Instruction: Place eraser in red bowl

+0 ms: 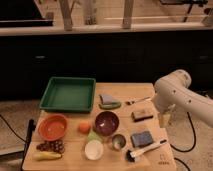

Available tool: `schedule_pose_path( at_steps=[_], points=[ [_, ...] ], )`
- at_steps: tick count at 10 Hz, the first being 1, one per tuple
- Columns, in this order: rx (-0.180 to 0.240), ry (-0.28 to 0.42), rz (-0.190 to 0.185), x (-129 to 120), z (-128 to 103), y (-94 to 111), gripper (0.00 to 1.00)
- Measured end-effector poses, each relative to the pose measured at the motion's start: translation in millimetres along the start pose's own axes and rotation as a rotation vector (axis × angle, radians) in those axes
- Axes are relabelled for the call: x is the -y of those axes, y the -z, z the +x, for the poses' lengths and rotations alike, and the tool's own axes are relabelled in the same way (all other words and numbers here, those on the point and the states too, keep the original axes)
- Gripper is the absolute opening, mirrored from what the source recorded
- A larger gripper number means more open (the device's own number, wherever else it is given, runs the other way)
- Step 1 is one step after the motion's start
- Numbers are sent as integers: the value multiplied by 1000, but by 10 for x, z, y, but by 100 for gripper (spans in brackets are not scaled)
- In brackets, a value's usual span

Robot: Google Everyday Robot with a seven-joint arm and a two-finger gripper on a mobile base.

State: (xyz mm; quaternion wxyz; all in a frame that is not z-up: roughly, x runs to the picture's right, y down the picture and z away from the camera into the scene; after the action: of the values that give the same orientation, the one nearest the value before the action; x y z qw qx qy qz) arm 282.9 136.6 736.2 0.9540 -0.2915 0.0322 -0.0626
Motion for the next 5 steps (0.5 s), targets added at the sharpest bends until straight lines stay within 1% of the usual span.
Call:
schedule_pose_path(
  at_steps=[3, 5],
  points=[
    [-5, 22, -2, 36, 22, -104, 80],
    [12, 23, -2, 72, 13, -246, 80]
  ],
)
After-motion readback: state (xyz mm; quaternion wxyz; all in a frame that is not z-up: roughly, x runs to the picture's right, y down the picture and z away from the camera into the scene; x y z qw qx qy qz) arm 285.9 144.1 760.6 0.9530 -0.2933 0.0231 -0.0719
